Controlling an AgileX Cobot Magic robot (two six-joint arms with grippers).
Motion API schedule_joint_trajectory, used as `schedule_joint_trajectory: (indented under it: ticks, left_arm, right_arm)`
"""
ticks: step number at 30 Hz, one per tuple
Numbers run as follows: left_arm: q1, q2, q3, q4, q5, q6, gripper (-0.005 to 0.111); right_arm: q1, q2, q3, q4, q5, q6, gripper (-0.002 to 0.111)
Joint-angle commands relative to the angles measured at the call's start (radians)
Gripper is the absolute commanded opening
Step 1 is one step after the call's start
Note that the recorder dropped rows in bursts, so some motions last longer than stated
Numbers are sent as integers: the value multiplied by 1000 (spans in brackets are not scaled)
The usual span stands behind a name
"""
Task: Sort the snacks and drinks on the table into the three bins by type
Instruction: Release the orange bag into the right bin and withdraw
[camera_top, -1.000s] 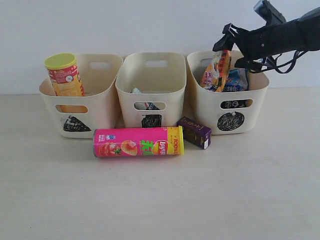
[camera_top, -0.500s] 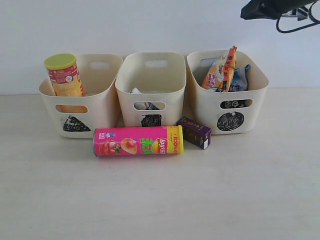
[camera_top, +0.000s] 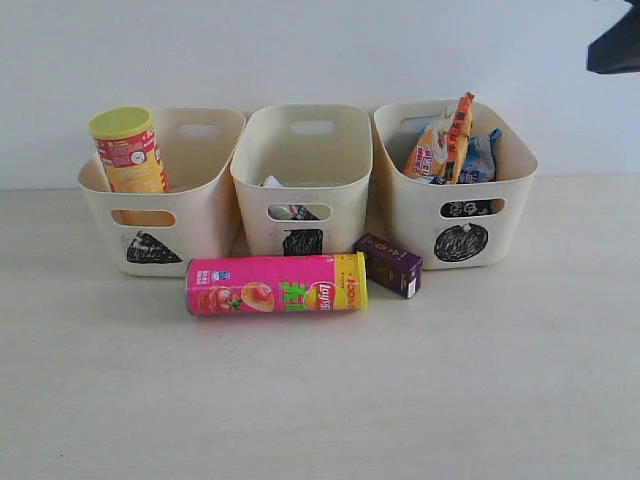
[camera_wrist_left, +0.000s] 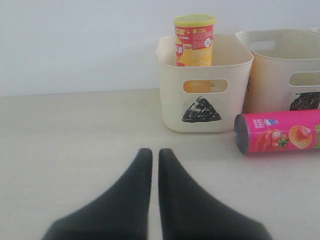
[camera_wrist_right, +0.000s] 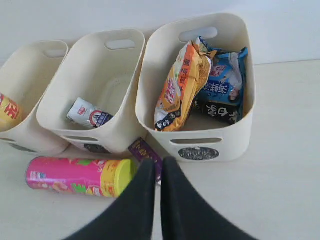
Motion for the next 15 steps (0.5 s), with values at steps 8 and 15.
schedule_joint_trajectory:
  ticks: [8,15]
  left_arm:
    - [-3,-3,4,-3,-3,3,4]
    - [-3,-3,4,-3,-3,3,4]
  right_arm:
    - [-3,-472,381,1,122,-111,0]
    - [76,-351,402,-4,165,-335,0]
